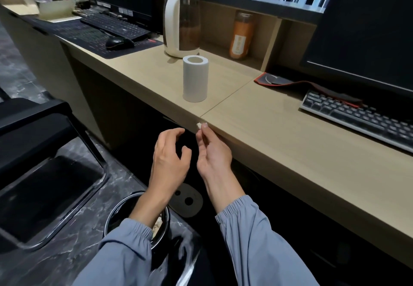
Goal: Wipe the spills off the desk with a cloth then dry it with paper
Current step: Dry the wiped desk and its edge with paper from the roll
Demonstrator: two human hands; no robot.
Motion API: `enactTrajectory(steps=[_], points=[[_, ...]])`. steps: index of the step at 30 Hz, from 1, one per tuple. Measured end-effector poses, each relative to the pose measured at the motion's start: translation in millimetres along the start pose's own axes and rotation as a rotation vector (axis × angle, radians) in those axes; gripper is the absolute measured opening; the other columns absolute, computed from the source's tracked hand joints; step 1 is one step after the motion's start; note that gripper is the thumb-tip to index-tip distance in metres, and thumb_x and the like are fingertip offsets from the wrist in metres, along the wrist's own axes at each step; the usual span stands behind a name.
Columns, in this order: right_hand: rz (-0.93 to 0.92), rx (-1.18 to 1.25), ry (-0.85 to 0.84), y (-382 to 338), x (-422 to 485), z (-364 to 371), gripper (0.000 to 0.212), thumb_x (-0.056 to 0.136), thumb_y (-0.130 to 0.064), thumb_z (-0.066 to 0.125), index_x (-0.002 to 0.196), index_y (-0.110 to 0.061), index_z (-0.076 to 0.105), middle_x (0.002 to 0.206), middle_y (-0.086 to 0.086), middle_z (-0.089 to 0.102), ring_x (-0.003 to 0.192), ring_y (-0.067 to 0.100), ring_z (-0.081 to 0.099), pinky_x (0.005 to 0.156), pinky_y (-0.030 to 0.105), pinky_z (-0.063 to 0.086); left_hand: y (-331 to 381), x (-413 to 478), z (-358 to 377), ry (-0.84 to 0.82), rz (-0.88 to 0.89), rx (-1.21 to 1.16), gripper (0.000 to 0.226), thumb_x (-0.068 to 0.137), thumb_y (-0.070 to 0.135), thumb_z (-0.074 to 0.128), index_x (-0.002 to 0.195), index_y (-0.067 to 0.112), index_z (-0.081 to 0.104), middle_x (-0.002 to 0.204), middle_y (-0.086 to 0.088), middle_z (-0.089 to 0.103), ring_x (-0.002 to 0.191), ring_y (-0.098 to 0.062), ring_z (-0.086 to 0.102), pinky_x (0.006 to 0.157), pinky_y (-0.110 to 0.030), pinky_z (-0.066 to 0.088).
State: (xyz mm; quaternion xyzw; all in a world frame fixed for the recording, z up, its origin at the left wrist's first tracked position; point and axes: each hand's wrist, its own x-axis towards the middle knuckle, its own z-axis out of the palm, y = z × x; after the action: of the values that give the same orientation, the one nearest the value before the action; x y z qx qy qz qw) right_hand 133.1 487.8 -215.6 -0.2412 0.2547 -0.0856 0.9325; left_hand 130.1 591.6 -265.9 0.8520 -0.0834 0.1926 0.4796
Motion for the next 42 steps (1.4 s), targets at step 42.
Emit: enactTrajectory(steps=[42], points=[[-0.522,0.117,0.327,-283,-219,-327,0.006,0.088,-0.003,0.074,0.092,0.001,0.073,0.083,0.01,0.073,0.062,0.006,0.063,0.057,0.012,0.051,261,-219,197,-0.331,1.063,0.044,0.065,0.082,0.007,0.053,0.146,0.001,0.054,0.144,-0.015,0.058,0.14,-0.033,0.051,0.127,-0.054,0.027]])
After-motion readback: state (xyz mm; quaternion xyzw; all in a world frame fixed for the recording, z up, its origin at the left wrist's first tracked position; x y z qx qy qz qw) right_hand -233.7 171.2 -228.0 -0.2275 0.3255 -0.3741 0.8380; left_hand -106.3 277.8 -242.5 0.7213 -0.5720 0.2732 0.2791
